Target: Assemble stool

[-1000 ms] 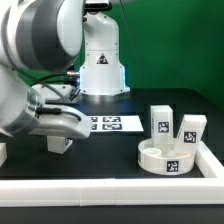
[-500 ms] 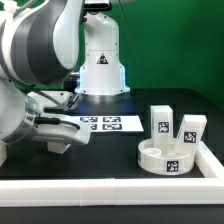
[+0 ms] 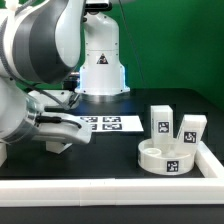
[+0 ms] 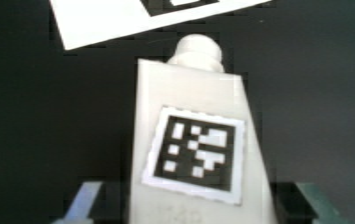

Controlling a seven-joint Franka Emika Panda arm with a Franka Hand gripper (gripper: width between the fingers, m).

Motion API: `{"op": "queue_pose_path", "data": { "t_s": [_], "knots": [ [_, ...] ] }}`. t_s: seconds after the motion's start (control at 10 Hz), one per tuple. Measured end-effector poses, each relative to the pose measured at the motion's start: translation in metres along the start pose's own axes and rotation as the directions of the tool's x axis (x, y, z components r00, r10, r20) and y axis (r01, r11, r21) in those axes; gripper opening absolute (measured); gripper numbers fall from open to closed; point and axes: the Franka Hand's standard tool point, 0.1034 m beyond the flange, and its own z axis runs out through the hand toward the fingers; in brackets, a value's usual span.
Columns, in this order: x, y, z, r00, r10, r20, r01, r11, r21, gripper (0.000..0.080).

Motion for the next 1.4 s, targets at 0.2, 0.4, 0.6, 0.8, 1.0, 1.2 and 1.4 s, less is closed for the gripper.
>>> {"op": "queue_pose_path", "data": {
  "t_s": [0.2, 0.4, 0.6, 0.8, 1.0, 1.2, 1.4],
  "knots": [
    [-0.011, -0.011, -0.013, 1.0, -0.015, -0.012, 0.015, 1.0, -0.002, 0.0326],
    [-0.038, -0.041, -0.023, 0.999, 0.033, -0.032, -0.033, 0.999, 0.002, 0.0327],
    [-0.069, -0.084, -0.027, 0.992, 0.117, -0.049, -0.118, 0.993, -0.022, 0.0327],
    [-0.07, -0.09, -0.028, 0.992, 0.103, -0.073, -0.105, 0.994, -0.027, 0.0327],
    [-0.059, -0.095, -0.035, 0.98, 0.093, -0.179, -0.097, 0.995, -0.015, 0.0327],
    [-0.059, -0.102, -0.04, 0.951, 0.069, -0.302, -0.072, 0.997, -0.001, 0.0327],
    [-0.06, -0.124, -0.056, 0.886, 0.047, -0.462, -0.046, 0.999, 0.013, 0.0327]
  ]
}}
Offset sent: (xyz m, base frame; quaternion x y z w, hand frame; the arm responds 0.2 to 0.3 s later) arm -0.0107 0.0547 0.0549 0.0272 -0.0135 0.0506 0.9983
